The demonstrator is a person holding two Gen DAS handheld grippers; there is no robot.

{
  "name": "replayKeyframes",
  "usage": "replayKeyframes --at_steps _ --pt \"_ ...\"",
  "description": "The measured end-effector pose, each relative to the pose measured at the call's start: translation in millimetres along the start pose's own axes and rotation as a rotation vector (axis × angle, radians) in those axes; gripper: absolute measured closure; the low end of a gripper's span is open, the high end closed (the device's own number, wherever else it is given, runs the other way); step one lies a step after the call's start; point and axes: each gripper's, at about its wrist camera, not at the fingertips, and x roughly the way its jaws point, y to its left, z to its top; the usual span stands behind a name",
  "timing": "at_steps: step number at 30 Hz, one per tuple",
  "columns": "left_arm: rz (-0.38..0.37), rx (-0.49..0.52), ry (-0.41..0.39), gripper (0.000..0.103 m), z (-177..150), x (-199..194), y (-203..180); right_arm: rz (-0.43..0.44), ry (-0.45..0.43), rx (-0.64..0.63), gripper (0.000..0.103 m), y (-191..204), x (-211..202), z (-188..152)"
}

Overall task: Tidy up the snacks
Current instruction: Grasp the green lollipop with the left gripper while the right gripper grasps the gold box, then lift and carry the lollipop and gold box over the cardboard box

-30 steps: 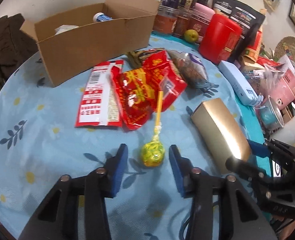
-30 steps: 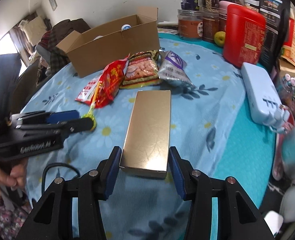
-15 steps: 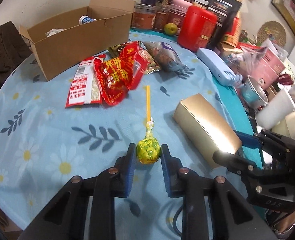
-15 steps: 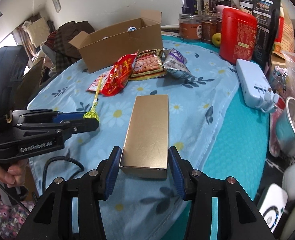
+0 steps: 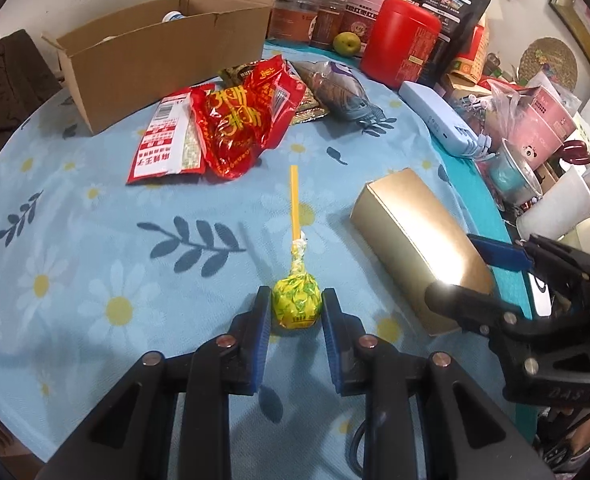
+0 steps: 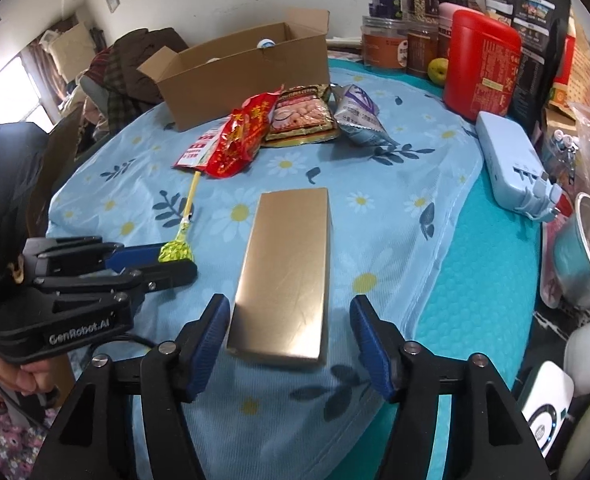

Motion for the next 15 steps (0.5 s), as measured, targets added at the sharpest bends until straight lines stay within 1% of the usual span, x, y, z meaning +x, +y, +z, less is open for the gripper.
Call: replayKeyframes --at_steps 4,7,9,10,11,12,13,15 --pt "-0.012 0.003 -0.014 0.079 2 2 2 0.004 0.036 0.003 0.040 -3 13 9" --pt "-0.010 0.009 -0.011 0.079 4 3 1 0.001 0.066 -0.012 0.040 -1 23 8" --pt "0.000 0.015 -0.007 0.079 6 3 0 -0.005 0.056 -0.020 0.040 1 24 8" --pt "-0.005 0.014 -0.005 0.079 7 3 1 -0.004 0.052 -0.021 0.045 1 24 8" --pt "-0.011 0.011 -0.003 0.079 8 3 3 0.005 0.050 -0.019 0.054 1 24 8" --pt "-0.020 0.004 0.000 0.079 9 3 5 0.006 0.044 -0.017 0.054 1 24 9" --pt "-0.027 -0.003 0.003 0.079 10 3 6 -0.001 0.034 -0.019 0.057 1 23 10" --pt "-0.015 -0.014 0.010 0.079 13 2 10 -0.012 0.021 -0.034 0.058 3 21 11"
